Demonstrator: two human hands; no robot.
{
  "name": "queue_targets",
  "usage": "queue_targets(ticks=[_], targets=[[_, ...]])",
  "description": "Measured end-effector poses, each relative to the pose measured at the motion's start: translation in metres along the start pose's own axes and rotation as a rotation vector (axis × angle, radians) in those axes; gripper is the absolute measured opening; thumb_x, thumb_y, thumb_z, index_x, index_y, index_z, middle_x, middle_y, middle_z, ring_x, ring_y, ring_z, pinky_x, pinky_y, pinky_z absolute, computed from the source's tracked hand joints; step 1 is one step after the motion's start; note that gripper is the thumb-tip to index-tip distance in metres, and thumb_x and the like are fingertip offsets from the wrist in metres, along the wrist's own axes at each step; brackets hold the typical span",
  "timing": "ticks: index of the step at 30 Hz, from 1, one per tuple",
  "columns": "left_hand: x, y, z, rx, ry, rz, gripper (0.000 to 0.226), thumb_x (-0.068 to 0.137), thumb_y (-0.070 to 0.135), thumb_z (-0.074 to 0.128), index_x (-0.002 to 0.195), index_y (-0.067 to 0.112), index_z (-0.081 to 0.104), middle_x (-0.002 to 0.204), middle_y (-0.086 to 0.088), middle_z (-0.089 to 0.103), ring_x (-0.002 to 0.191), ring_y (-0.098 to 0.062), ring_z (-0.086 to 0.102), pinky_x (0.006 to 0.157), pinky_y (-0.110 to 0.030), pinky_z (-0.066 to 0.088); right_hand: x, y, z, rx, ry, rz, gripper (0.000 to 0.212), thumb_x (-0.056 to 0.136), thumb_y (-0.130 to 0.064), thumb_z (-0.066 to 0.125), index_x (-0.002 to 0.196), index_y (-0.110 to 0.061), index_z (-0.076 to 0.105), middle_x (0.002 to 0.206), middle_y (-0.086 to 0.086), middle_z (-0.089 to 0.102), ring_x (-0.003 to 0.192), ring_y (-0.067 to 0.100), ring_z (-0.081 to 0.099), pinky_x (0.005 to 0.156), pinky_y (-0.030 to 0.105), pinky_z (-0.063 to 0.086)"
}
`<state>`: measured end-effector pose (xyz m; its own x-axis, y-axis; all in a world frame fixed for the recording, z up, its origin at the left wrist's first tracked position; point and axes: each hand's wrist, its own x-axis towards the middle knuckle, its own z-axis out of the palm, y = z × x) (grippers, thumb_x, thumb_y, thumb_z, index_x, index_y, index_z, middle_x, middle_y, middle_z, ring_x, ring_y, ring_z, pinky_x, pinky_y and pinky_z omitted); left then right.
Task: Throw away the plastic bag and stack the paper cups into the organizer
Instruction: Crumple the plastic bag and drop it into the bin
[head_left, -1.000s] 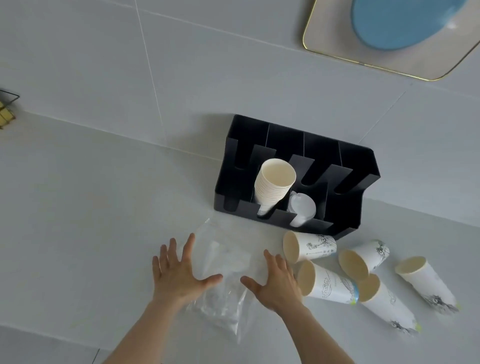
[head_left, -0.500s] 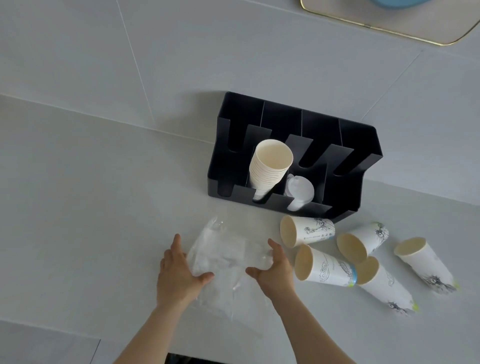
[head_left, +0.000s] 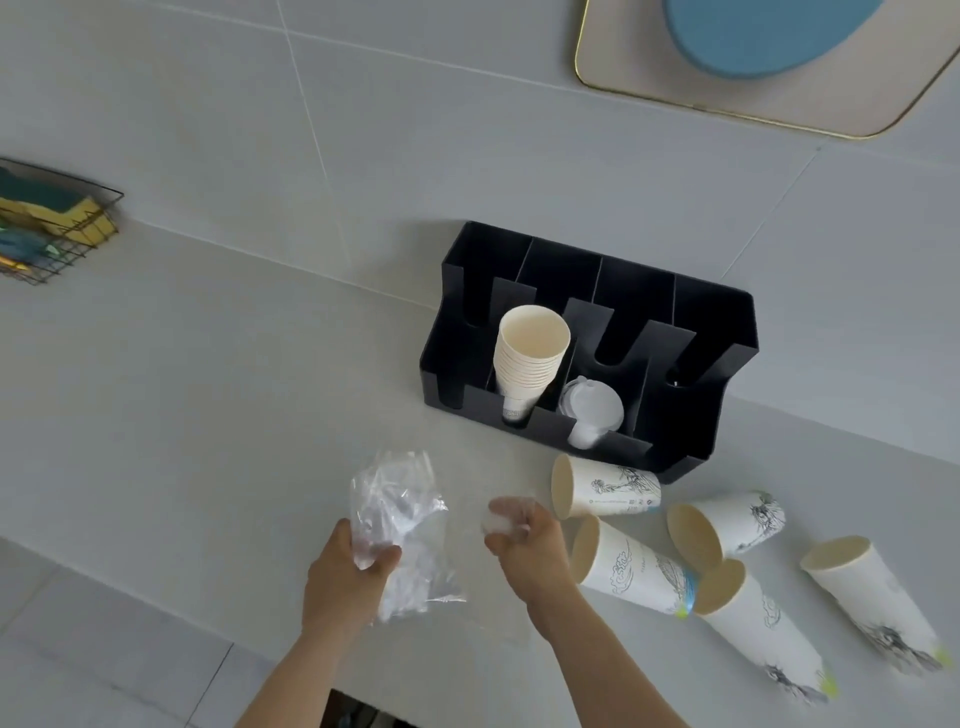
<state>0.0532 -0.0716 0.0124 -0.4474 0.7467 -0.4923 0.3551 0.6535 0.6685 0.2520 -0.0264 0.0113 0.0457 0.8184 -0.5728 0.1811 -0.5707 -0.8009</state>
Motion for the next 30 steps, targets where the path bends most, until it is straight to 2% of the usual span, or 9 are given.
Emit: queue_targets(ticks=[3,6,9,11,15,19,23,26,30], targets=[[-0.025,0.005,0.0,-0.011,0.077,-0.016,0.045,0.09,0.023,0.071,0.125,0.007,0.048,0.103,0.007,0.054,0.097,-0.028,0.057,0.081,-0.038,0.046,-0.003,0.0,-0.004,0.022,-0.013,-0.039,0.036,0.086,-0.001,0.068,0.107,-0.029,0.068,0.112,-0.003,0.064,0.088,0.007,0.062,0.062,0.017,0.048],[-0.046,0.0,0.0,-0.077,0.151,-0.054,0.062,0.09,0.024,0.071,0.141,0.013,0.036,0.11,0.0,0.049,0.091,-0.027,0.055,0.078,-0.036,0.045,-0.004,0.002,0.0,0.016,-0.071,-0.066,0.035,0.082,-0.007,0.077,0.105,-0.031,0.066,0.107,0.001,0.067,0.096,0.016,0.066,0.069,0.024,0.049],[-0.065,-0.018,-0.006,-0.145,0.246,-0.104,0.057,0.091,0.015,0.068,0.137,0.014,0.035,0.104,-0.006,0.059,0.071,-0.017,0.059,0.064,-0.033,0.047,-0.012,0.007,0.015,-0.035,-0.121,-0.078,0.031,0.081,-0.01,0.081,0.1,-0.028,0.064,0.103,0.003,0.067,0.097,0.02,0.065,0.068,0.027,0.05],[-0.081,-0.034,-0.013,-0.189,0.313,-0.14,0.046,0.093,0.008,0.061,0.13,0.014,0.034,0.092,-0.002,0.061,0.069,-0.017,0.061,0.058,-0.034,0.048,-0.024,0.014,0.031,-0.061,-0.159,-0.069,0.03,0.079,-0.01,0.082,0.097,-0.026,0.063,0.103,0.002,0.067,0.094,0.021,0.065,0.073,0.032,0.055],[-0.099,-0.068,-0.029,-0.225,0.409,-0.222,0.03,0.093,0.006,0.05,0.115,0.017,0.033,0.084,-0.007,0.061,0.07,-0.031,0.064,0.063,-0.045,0.054,-0.049,0.026,0.069,-0.14,-0.271,-0.114,0.03,0.078,-0.014,0.085,0.097,-0.024,0.064,0.101,-0.004,0.067,0.081,0.014,0.061,0.071,0.025,0.051],[-0.104,-0.109,-0.047,-0.229,0.461,-0.245,0.022,0.089,0.006,0.052,0.104,0.016,0.04,0.084,-0.004,0.056,0.068,-0.024,0.055,0.059,-0.038,0.045,-0.072,0.035,0.115,-0.264,-0.368,-0.148,0.03,0.079,-0.02,0.084,0.102,-0.025,0.066,0.102,-0.01,0.069,0.088,0.015,0.067,0.072,0.02,0.05],[-0.113,-0.153,-0.057,-0.311,0.469,-0.275,0.022,0.087,0.008,0.063,0.1,0.02,0.051,0.09,0.004,0.061,0.082,-0.014,0.06,0.062,-0.032,0.045,-0.097,0.06,0.156,-0.355,-0.463,-0.132,0.027,0.081,-0.018,0.082,0.105,-0.023,0.069,0.096,-0.009,0.071,0.085,0.011,0.069,0.068,0.014,0.05],[-0.116,-0.19,-0.058,-0.346,0.461,-0.31,0.024,0.087,0.01,0.067,0.102,0.023,0.054,0.094,0.009,0.064,0.086,-0.008,0.061,0.063,-0.026,0.045,-0.109,0.086,0.184,-0.437,-0.516,-0.107,0.025,0.082,-0.018,0.081,0.105,-0.021,0.071,0.094,-0.009,0.073,0.089,0.012,0.071,0.08,0.024,0.058],[-0.105,-0.237,-0.051,-0.325,0.392,-0.35,0.029,0.085,0.017,0.075,0.102,0.027,0.054,0.094,0.018,0.062,0.086,-0.008,0.062,0.065,-0.023,0.044,-0.109,0.132,0.214,-0.506,-0.573,-0.013,0.025,0.084,-0.022,0.077,0.109,-0.023,0.072,0.103,-0.006,0.075,0.096,0.008,0.071,0.094,0.035,0.058]])
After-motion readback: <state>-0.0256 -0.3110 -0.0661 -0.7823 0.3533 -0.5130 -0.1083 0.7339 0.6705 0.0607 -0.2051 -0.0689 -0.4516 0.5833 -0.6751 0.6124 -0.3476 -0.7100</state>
